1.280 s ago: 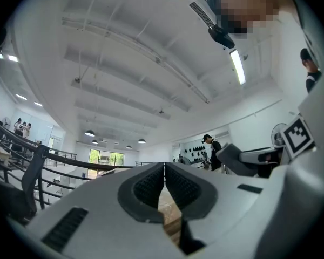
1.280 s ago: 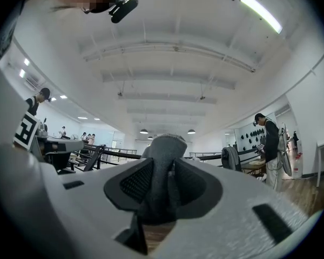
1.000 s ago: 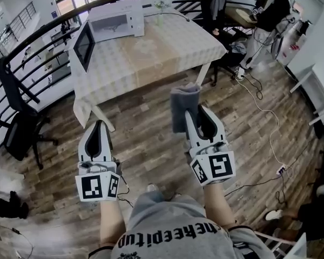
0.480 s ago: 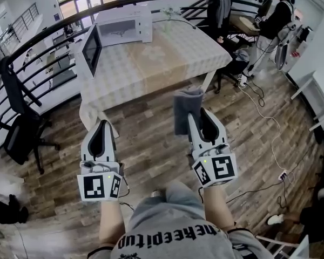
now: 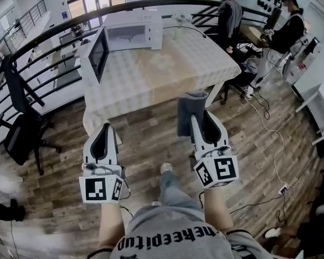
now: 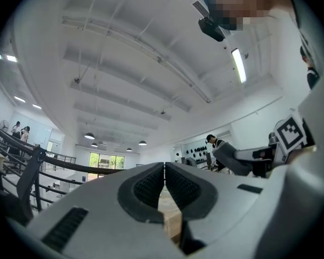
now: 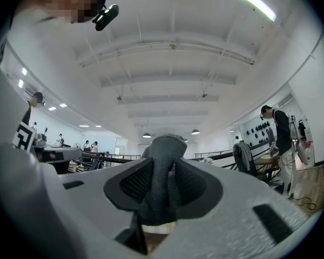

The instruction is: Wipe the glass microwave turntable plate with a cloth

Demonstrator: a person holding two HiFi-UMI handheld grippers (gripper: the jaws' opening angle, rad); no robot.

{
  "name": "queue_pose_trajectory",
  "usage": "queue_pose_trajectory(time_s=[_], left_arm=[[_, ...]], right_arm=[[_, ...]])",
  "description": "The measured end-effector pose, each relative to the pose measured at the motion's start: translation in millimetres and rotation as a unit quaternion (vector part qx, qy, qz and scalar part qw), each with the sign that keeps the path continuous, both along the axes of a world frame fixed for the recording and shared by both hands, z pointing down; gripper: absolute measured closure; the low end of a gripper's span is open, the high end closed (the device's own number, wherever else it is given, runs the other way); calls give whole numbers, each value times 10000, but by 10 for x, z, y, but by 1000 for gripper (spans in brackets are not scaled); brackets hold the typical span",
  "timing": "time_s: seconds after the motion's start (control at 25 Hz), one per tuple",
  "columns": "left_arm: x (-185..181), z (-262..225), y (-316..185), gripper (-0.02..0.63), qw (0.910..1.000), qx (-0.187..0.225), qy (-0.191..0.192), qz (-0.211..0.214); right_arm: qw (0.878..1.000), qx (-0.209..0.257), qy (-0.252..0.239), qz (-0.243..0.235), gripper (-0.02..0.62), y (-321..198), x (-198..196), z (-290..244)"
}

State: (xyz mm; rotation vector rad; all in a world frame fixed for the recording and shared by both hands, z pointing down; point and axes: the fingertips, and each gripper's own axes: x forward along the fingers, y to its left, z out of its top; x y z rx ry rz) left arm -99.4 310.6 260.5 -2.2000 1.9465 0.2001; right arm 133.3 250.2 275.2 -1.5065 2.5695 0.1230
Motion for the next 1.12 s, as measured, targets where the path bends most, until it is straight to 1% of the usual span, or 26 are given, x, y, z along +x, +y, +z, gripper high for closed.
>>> queue_pose_trajectory(time_s=[0.16, 0.48, 0.6, 0.8, 0.96, 1.12], left_arm=[[-74, -41, -365, 595, 9999, 56, -62, -93], [-68, -163, -1225, 595, 9995, 169, -47, -269], [-9, -189, -1569, 595, 9993, 190, -44, -312], [143, -272, -2106, 594, 9989, 247, -125, -381], [271, -309, -2423, 595, 9987, 296, -157, -390], [362, -269, -2680, 595, 9989, 207, -201, -362]], right_arm=[[9999, 22, -101, -88, 469, -449, -72, 3], [9992, 140, 21, -365, 468, -1368, -165, -156], [9989, 155, 58, -449, 469, -1722, -139, -174], [9982, 163, -17, -573, 469, -2265, -26, -197], [9978, 135, -32, -652, 469, -2570, 68, -160], [9977, 16, -33, -670, 469, -2817, 123, -72]])
